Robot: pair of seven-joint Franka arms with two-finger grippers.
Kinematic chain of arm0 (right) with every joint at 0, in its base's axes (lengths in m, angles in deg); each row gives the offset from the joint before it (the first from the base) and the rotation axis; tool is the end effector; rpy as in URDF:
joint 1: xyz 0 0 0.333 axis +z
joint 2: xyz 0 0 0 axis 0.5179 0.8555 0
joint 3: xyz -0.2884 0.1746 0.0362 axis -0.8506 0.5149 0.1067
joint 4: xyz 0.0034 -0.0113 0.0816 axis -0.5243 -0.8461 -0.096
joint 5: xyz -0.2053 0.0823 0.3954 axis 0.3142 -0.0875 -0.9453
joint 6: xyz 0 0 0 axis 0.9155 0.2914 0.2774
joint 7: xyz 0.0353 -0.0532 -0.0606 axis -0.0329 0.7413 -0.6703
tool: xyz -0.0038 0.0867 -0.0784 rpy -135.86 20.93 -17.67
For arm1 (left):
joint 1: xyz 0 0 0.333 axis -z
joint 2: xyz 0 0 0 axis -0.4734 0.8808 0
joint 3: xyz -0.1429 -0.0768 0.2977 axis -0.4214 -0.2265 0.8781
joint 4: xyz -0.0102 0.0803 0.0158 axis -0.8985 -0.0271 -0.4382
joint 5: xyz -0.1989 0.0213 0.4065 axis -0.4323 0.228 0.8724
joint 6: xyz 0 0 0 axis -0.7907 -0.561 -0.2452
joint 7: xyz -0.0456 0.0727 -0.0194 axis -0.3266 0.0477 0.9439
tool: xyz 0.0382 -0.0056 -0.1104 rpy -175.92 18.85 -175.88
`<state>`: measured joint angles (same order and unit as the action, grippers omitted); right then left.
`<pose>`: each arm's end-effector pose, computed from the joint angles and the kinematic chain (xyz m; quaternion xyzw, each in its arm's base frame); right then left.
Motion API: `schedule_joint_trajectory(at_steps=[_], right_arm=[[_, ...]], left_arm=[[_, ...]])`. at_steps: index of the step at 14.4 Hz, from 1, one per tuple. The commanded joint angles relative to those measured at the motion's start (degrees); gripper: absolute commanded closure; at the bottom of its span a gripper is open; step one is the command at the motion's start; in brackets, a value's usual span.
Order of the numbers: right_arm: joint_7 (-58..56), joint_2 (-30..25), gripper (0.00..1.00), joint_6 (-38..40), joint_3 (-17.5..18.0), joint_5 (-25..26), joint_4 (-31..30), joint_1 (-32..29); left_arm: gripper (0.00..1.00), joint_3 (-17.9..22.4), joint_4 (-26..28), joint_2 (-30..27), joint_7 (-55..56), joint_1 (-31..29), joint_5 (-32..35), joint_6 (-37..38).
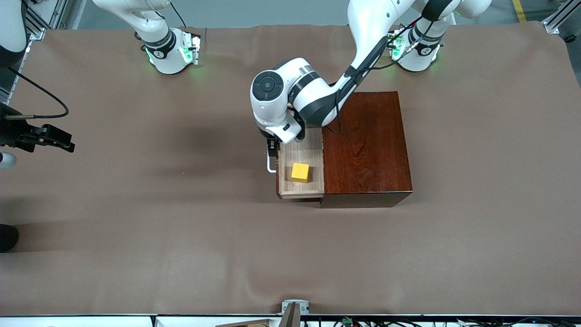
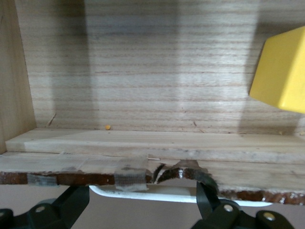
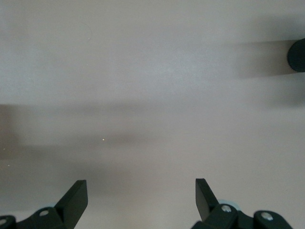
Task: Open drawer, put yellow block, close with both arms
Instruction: 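Push the drawer front inward with the left gripper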
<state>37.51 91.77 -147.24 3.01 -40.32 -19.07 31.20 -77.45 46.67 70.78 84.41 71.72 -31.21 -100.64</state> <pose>0.6616 -0.0288 0.6011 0.9999 -0.0062 -0.0123 0.0097 0.5018 -0.6380 0.3020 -0.6980 -0.7146 0.0441 0.0170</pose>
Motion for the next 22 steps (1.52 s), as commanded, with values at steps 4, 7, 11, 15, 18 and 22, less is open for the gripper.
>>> schedule_joint_trajectory(at_steps=[4, 7, 11, 15, 18, 22], right_arm=[[0.6, -1.0, 0.00, 0.6, 0.1, 0.9, -0.2, 0.1], [0.6, -1.0, 0.00, 0.6, 0.1, 0.9, -0.2, 0.1], [0.6, -1.0, 0.00, 0.6, 0.1, 0.9, -0.2, 0.1], [0.6, -1.0, 0.00, 0.6, 0.1, 0.9, -0.2, 0.1], [0.6, -1.0, 0.00, 0.6, 0.1, 0.9, -0.2, 0.1], [0.6, -1.0, 0.00, 0.6, 0.1, 0.9, -0.2, 0.1]], left_arm=[[0.00, 0.9, 1.1, -1.3, 2.4, -0.7, 6.9, 8.3], [0.00, 0.9, 1.1, -1.3, 3.4, -0.8, 8.4, 11.2], [0.00, 1.9, 1.1, -1.7, 3.5, -1.4, 9.0, 14.9], [0.00, 3.3, 1.1, -2.2, 4.7, -1.4, 9.3, 17.3], [0.00, 3.5, 1.1, -2.2, 4.8, -1.5, 9.4, 18.7], [0.00, 3.4, 1.1, -2.2, 6.0, -1.7, 12.2, 21.8]])
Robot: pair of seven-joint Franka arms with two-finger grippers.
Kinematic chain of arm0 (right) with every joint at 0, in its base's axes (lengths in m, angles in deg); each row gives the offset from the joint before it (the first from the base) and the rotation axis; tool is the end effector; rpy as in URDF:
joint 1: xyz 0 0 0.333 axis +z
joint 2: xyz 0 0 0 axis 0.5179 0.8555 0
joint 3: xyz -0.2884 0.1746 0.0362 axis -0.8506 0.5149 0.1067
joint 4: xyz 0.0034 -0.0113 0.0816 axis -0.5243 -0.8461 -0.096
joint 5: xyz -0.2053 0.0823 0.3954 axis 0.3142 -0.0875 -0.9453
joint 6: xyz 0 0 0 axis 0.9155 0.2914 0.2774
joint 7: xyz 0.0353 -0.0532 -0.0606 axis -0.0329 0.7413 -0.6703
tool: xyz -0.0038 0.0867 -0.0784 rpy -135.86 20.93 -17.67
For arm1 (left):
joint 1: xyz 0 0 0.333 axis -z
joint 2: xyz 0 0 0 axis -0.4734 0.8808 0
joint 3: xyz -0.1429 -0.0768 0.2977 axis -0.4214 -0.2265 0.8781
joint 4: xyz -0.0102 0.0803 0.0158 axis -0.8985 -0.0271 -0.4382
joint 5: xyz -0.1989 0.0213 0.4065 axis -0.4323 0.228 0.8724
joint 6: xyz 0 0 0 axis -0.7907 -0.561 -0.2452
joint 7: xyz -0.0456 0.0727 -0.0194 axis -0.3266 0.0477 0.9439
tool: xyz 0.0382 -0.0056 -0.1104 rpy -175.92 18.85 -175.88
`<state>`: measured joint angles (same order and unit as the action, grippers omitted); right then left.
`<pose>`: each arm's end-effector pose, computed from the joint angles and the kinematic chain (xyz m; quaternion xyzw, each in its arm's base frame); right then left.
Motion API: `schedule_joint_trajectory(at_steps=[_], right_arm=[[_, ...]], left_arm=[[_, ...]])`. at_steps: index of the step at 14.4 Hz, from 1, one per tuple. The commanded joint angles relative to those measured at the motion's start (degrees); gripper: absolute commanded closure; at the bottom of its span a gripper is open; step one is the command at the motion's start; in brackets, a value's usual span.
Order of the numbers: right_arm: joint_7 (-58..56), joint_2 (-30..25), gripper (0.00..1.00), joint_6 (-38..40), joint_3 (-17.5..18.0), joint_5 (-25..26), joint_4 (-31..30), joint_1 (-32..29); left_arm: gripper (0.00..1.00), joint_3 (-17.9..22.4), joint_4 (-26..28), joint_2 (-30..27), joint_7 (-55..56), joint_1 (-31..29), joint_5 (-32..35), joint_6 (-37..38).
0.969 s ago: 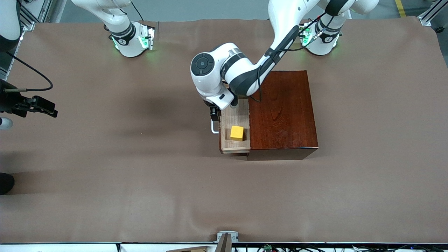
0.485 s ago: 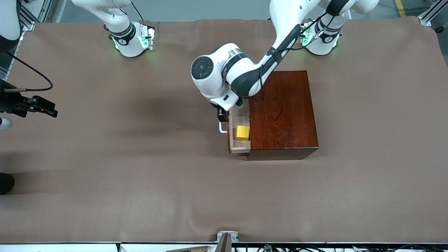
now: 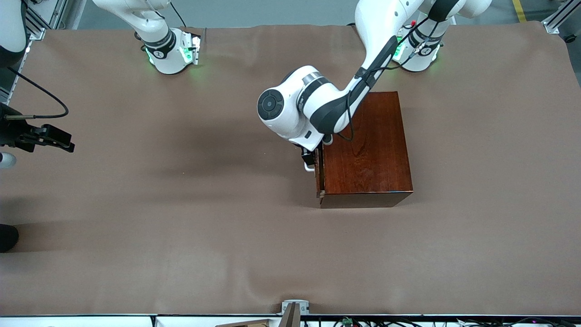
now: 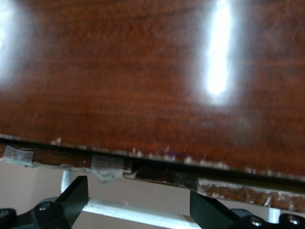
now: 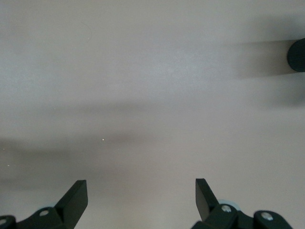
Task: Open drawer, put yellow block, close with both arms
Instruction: 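Push the drawer front inward with the left gripper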
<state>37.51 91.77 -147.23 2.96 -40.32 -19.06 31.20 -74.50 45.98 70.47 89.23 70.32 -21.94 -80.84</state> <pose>0.6615 -0.0294 0.6012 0.9999 -0.0066 -0.0123 0.0097 0.5274 -0.5617 0.2870 -0.6514 -0.7366 -0.0773 0.1647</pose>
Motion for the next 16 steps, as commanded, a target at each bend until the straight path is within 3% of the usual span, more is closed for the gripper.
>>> schedule_joint_trajectory(at_steps=[1, 12, 16], right_arm=[[0.6, -1.0, 0.00, 0.6, 0.1, 0.9, -0.2, 0.1], [0.6, -1.0, 0.00, 0.6, 0.1, 0.9, -0.2, 0.1], [0.6, -1.0, 0.00, 0.6, 0.1, 0.9, -0.2, 0.1]], left_arm=[[0.00, 0.5, 1.8, -1.9, 1.1, -0.7, 2.9, 2.7], [0.00, -0.6, -0.9, -3.6, -0.6, -0.2, 2.6, 2.3], [0.00, -0.1, -0.8, -10.2, -6.6, -4.2, 2.0, 2.2]])
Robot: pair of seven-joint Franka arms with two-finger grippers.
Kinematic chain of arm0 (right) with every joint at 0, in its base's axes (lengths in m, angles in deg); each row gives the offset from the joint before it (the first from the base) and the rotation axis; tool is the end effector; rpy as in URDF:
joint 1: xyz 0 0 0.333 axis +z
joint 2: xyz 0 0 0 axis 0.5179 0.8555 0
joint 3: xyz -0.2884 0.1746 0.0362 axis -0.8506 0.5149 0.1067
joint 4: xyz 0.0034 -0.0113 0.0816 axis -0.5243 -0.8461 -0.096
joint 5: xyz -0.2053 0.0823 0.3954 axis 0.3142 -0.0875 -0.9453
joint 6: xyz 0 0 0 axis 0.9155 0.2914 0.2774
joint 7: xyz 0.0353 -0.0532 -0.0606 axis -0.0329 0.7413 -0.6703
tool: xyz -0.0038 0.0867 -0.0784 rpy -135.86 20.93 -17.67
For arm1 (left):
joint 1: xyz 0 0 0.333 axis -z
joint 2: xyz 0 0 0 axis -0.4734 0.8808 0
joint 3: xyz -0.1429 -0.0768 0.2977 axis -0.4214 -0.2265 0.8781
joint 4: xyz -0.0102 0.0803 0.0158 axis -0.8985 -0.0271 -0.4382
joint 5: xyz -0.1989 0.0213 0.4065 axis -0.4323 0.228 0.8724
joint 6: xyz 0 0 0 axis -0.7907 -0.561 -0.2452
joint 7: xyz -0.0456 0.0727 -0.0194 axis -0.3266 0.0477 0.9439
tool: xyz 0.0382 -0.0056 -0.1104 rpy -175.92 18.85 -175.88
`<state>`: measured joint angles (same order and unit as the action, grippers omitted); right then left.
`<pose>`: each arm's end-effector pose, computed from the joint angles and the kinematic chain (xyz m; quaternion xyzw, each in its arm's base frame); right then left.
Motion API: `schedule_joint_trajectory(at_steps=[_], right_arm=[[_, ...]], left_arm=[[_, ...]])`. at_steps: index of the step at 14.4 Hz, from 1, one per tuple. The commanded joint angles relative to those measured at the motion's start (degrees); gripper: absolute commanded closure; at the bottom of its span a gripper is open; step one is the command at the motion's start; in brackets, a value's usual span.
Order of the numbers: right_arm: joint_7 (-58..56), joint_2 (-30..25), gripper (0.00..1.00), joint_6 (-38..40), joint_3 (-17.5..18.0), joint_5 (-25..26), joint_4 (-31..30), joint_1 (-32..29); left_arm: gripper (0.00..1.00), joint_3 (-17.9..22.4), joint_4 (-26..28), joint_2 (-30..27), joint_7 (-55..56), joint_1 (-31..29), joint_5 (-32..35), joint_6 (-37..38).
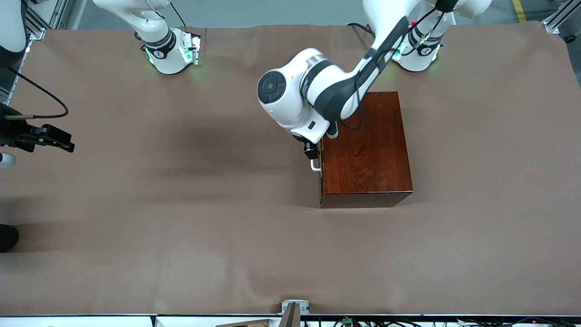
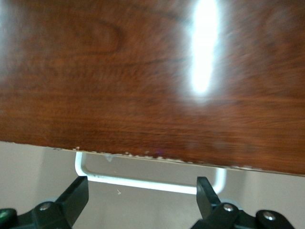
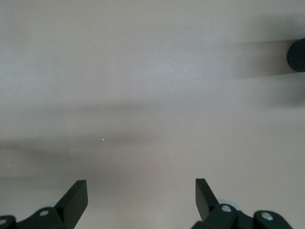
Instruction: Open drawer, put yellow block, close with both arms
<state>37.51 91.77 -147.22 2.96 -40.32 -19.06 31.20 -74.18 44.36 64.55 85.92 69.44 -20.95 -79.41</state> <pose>0.6615 -0.0294 0.6012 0.9999 -0.0066 -0.0124 0.0097 0.5428 -0.5508 0.3794 -0.6658 -0.7328 -0.0825 0.1139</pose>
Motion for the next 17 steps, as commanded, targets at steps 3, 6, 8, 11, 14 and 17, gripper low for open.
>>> schedule_joint_trajectory(at_steps=[3, 6, 8, 11, 14, 17], right_arm=[[0.6, -1.0, 0.00, 0.6, 0.1, 0.9, -0.2, 0.1], [0.6, -1.0, 0.00, 0.6, 0.1, 0.9, -0.3, 0.1], [0.6, -1.0, 0.00, 0.6, 0.1, 0.9, -0.3, 0.1], [0.6, -1.0, 0.00, 0.6, 0.1, 0.9, -0.2, 0.1], [0.6, -1.0, 0.00, 0.6, 0.1, 0.9, -0.3, 0.1], [0.6, -1.0, 0.00, 0.6, 0.1, 0.9, -0.2, 0.1]], left_arm=[[0.00, -0.5, 1.1, -8.4, -9.9, -11.2, 0.7, 0.8], [0.00, -1.0, 1.6, -12.0, -22.2, -19.9, -1.2, 0.7], [0.00, -1.0, 3.1, -14.9, -31.7, -25.8, -4.0, 0.9], [0.00, -1.0, 3.4, -17.8, -45.2, -33.1, -5.1, 1.4], [0.00, -1.0, 5.2, -21.4, -61.8, -40.3, -10.1, 3.2], [0.00, -1.0, 10.8, -27.0, -76.2, -44.6, -12.2, 3.6]])
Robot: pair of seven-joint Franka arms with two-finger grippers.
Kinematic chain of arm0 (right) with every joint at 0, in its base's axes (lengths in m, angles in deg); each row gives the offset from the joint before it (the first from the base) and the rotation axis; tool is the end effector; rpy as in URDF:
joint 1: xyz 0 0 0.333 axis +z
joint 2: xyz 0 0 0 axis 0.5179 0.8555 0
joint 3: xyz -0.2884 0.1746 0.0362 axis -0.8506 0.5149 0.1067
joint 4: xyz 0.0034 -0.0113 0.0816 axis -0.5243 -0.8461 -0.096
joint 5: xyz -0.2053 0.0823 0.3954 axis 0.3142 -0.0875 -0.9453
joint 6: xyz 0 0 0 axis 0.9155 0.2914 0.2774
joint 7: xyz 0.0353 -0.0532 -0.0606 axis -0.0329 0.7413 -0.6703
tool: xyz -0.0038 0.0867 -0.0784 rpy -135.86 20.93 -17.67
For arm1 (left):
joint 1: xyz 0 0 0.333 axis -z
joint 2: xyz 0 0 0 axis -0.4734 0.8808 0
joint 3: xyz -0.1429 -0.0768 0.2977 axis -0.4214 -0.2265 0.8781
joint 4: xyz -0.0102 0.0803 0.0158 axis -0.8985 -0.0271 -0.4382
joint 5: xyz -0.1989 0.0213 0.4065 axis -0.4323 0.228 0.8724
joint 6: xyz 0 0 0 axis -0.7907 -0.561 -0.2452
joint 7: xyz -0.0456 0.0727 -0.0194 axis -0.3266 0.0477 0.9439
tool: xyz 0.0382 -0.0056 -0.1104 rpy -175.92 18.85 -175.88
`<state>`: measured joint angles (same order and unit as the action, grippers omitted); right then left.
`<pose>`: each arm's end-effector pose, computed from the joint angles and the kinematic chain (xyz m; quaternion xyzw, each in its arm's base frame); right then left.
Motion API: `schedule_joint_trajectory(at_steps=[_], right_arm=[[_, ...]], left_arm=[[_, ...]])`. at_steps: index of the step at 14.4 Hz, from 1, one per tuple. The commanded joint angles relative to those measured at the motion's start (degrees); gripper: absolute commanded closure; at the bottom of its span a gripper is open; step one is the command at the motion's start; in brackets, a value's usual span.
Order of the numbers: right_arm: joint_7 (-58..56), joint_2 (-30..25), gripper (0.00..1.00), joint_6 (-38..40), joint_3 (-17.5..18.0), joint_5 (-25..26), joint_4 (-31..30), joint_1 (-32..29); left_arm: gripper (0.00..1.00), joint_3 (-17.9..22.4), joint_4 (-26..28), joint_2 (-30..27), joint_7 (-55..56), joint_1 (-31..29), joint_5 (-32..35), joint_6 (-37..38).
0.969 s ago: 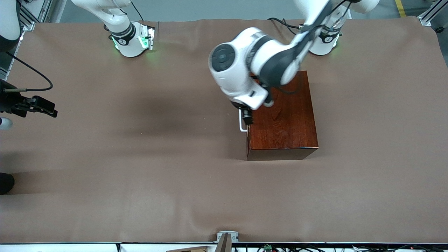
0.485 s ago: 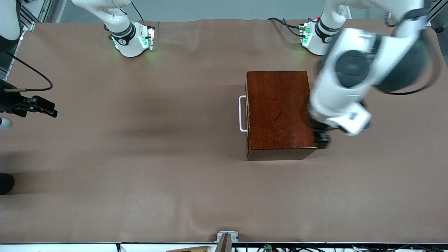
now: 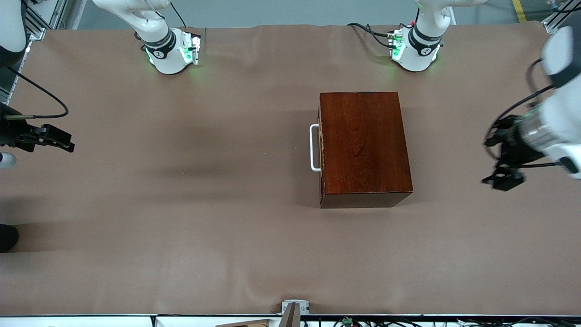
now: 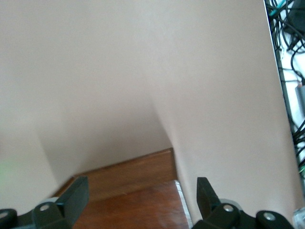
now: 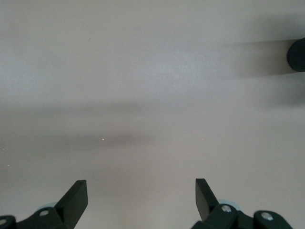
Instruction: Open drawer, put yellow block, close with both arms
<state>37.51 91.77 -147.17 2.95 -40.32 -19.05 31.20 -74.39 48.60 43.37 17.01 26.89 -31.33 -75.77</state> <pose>0.6614 -0.0295 0.6012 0.9998 -0.0067 -0.0127 0.0097 0.6933 -0.0634 0.6075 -0.8174 -0.5759 0.0058 0.0076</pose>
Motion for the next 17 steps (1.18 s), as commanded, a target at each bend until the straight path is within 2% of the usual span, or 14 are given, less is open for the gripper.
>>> schedule_joint_trajectory(at_steps=[1, 4, 9, 17], right_arm=[[0.7, -1.0, 0.00, 0.5, 0.1, 0.9, -0.3, 0.1], [0.6, -1.0, 0.00, 0.5, 0.1, 0.9, -0.3, 0.1], [0.6, -1.0, 0.00, 0.6, 0.1, 0.9, -0.3, 0.1], [0.6, -1.0, 0.00, 0.5, 0.1, 0.9, -0.3, 0.1]], left_arm=[[0.00, -0.7, 8.2, -7.3, -12.1, -2.9, -2.5, -0.1], [0.00, 0.8, 11.3, -10.9, -26.0, -3.2, -3.8, 0.6], [0.00, 2.3, 11.3, -12.2, -49.0, -2.5, -3.8, 4.5], [0.00, 4.2, 13.1, -15.6, -71.6, 1.0, -3.3, 5.5]])
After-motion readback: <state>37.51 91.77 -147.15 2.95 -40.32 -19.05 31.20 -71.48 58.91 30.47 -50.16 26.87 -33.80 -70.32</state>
